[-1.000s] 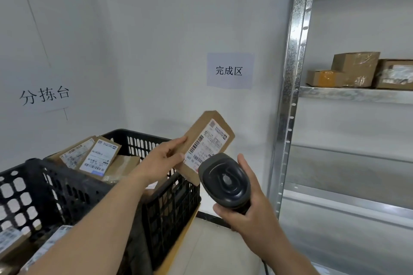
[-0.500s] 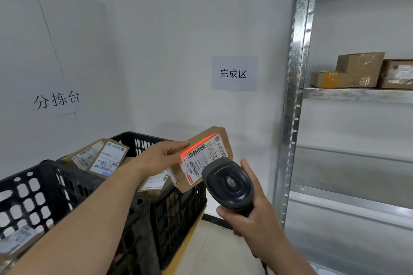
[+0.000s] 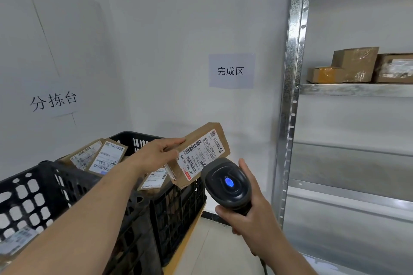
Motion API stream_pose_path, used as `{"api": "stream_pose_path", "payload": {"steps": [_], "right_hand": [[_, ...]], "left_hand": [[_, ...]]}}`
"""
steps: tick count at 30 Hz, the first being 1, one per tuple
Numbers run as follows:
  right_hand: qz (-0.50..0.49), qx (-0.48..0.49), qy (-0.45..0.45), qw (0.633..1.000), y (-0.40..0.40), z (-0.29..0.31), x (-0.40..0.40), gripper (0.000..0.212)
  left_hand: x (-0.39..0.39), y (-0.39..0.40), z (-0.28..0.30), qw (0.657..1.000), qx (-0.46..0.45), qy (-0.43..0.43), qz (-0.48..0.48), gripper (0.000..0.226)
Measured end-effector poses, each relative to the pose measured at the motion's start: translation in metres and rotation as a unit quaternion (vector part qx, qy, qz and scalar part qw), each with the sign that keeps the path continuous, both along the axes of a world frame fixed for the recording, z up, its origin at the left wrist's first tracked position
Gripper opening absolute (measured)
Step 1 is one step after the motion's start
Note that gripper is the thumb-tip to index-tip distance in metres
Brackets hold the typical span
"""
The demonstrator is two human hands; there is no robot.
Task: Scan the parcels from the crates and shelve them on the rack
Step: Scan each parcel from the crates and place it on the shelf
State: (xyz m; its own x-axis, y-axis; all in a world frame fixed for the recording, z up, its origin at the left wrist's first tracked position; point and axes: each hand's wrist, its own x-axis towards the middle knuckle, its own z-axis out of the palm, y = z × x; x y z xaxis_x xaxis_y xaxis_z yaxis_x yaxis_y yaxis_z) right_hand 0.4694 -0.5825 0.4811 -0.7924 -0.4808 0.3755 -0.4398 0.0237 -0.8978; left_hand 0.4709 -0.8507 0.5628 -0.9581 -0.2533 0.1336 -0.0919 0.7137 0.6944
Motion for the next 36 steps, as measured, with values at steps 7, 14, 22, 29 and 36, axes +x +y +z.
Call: {"api": "stream_pose_path", "payload": {"steps": [7, 14, 22, 29, 36], "right_hand": [[-0.007, -0.004, -0.003, 1.0, 0.0, -0.001, -0.003, 0.101], [-0.059, -0.018, 0.019, 0.998, 0.0, 0.005, -0.004, 0.102], [-0.189, -0.048, 0.05, 0.98, 0.014, 0.01, -0.02, 0.106], [-0.272, -0.036, 0.063, 0.96, 0.049, 0.0, -0.024, 0.104], [-0.386, -0.044, 0.056, 0.92, 0.128, 0.007, -0.019, 0.103]], "left_hand": [[-0.001, 0.002, 0.001, 1.0, -0.003, -0.01, -0.003, 0.043], [-0.002, 0.017, -0.008, 0.994, 0.099, 0.045, -0.007, 0.043], [-0.008, 0.08, -0.05, 0.943, 0.324, 0.076, -0.003, 0.041], [-0.029, 0.139, -0.061, 0.926, 0.348, 0.063, -0.13, 0.043], [-0.042, 0.214, -0.054, 0.923, 0.24, 0.039, -0.297, 0.064]]}}
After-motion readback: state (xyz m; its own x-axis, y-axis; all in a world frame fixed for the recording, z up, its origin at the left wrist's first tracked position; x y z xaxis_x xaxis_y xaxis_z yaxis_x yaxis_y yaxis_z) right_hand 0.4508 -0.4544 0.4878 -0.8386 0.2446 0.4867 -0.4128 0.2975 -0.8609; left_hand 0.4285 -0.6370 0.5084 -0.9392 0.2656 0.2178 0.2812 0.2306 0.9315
